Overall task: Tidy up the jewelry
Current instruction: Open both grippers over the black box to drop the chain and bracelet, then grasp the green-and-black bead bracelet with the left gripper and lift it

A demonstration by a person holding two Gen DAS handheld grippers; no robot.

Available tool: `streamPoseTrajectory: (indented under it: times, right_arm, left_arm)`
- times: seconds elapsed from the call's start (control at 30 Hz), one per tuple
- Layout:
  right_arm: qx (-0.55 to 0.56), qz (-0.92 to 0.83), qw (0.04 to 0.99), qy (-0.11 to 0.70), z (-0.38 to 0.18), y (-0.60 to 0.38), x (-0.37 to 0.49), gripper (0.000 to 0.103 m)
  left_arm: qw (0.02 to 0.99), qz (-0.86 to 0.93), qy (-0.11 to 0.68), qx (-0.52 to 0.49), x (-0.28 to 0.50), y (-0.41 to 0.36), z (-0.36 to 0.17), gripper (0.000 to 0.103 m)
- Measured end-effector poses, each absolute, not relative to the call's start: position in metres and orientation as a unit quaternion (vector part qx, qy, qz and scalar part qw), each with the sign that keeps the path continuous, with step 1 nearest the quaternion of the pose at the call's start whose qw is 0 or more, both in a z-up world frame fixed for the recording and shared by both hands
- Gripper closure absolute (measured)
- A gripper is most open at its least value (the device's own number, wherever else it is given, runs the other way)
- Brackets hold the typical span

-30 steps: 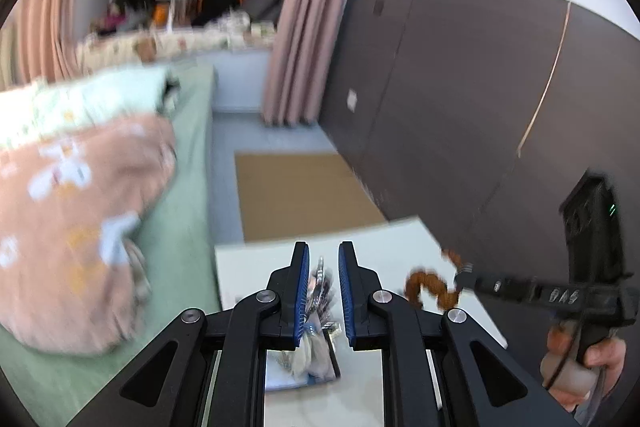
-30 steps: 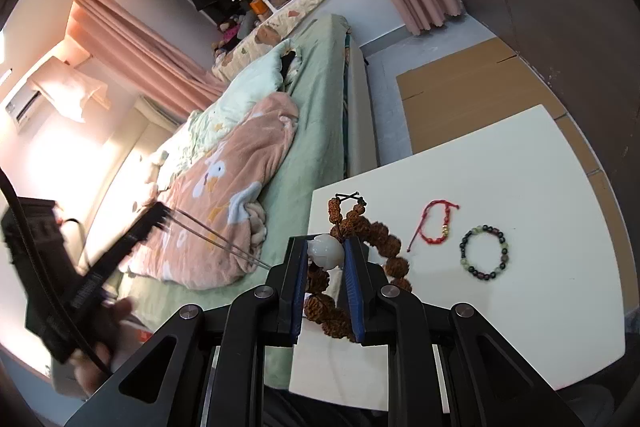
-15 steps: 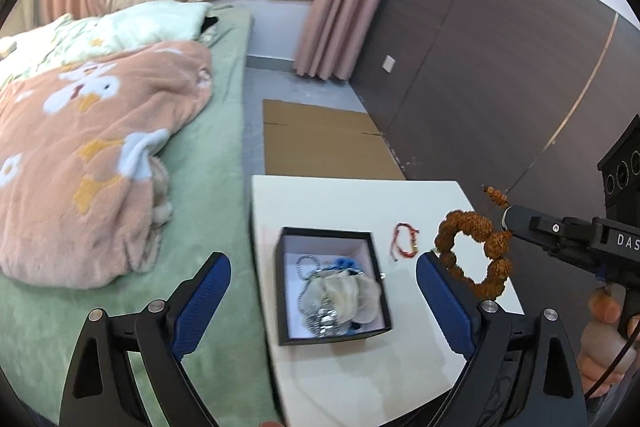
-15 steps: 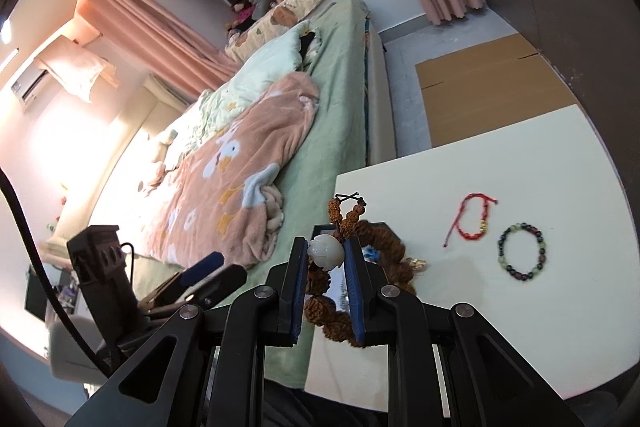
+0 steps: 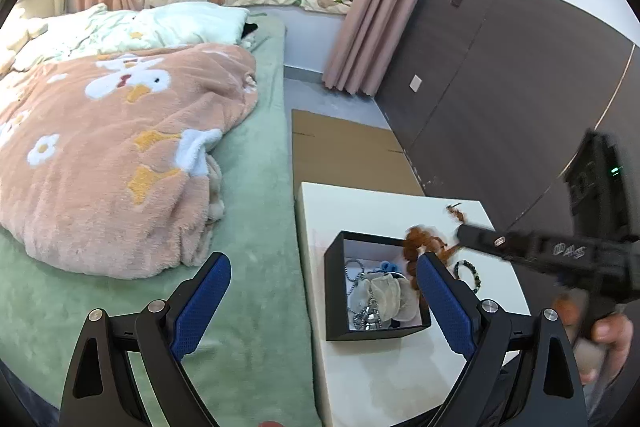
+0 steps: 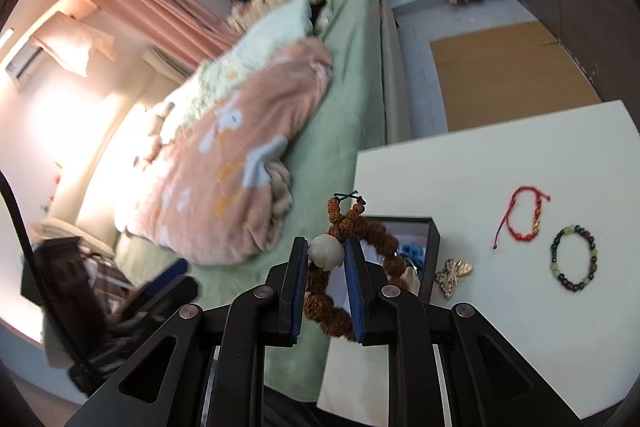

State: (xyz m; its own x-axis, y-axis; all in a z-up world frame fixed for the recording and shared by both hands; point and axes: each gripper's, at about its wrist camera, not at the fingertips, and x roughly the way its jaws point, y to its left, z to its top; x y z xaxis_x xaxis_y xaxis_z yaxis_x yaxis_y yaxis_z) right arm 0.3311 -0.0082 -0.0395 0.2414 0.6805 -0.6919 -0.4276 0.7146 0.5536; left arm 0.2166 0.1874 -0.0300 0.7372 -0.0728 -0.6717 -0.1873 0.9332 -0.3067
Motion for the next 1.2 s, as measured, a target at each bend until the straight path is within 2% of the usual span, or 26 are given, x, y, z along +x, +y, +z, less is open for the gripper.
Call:
streamPoseTrajectory:
  times: [0.07,0.1,0.13,0.57,0.7,1.1,1.2]
  right_arm:
    - [0.125,0.363,0.767,0.514,-0.048,-0.003,0.332,0.061]
    - [0.13,0.364,0.766,0.514,-0.05,-0.004,0.331,0.047]
    - [0.137,0.361,0.769,0.51,-0.051,-0.008,0.331,0.043]
    - [0.202,0.282,0.794,0.499,-0.058,-0.118,0.342,0.043]
    - [0.225,0.254,0.801,0.493,-0.061,-0.156,0.346,0.038]
    - [0.257,0.212,0.802,0.497,-0.081,-0.214,0.346,0.036]
    - [0.262,0.203,0.802,0.497,-0.086,-0.224,0.347,0.036]
  left_arm:
    - [0.914,0.033,0.359,-0.185,0.216,0.19,-0.03,0.009]
    - [0.914,0.034,0.359,-0.187,0.216,0.192,-0.031,0.009]
    - [0.913,0.035,0.36,-0.188,0.216,0.192,-0.031,0.009]
    - [0.914,-0.017,0.365,-0.175,0.246,0.149,-0.033,0.008]
    - [0.912,-0.038,0.374,-0.162,0.262,0.122,-0.033,0.008]
    - [0.904,-0.096,0.401,-0.111,0.3,0.05,-0.04,0.009]
    - [0.901,-0.109,0.408,-0.1,0.311,0.036,-0.042,0.012]
